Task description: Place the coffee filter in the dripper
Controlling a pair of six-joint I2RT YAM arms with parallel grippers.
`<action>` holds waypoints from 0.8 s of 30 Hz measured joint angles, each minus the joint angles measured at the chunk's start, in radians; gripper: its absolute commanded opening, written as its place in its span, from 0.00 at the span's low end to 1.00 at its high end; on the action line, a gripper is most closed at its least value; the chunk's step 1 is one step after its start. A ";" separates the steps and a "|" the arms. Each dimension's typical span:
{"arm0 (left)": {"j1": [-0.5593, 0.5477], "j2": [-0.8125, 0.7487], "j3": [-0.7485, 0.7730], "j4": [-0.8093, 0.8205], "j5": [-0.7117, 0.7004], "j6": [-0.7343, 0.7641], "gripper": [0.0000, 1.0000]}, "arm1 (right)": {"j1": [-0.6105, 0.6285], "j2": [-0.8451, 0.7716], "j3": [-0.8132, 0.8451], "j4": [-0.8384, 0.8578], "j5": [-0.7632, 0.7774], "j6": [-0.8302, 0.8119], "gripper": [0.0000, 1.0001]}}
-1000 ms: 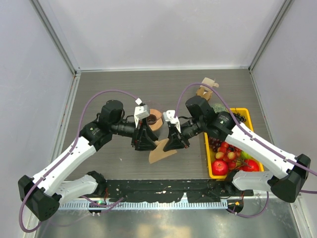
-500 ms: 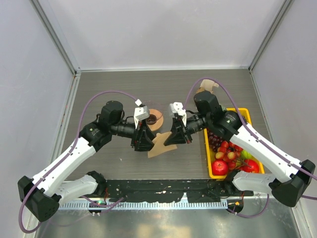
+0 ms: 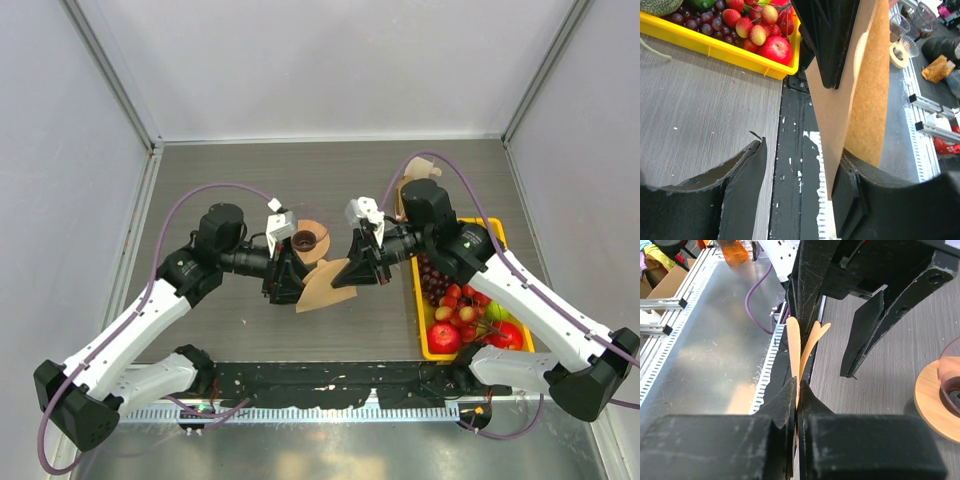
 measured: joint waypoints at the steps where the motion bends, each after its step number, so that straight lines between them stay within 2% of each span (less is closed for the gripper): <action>1: 0.001 0.000 -0.002 0.005 0.000 -0.009 0.59 | -0.005 -0.002 -0.001 0.012 -0.002 0.011 0.05; 9: 0.033 0.000 -0.017 0.100 0.007 -0.119 0.56 | -0.025 -0.012 -0.028 0.114 -0.008 0.106 0.05; 16: 0.040 0.001 -0.021 0.165 0.008 -0.183 0.38 | -0.032 -0.012 -0.049 0.203 -0.008 0.183 0.05; 24: 0.040 0.024 -0.026 0.287 0.045 -0.270 0.50 | -0.032 -0.012 -0.066 0.241 -0.009 0.214 0.05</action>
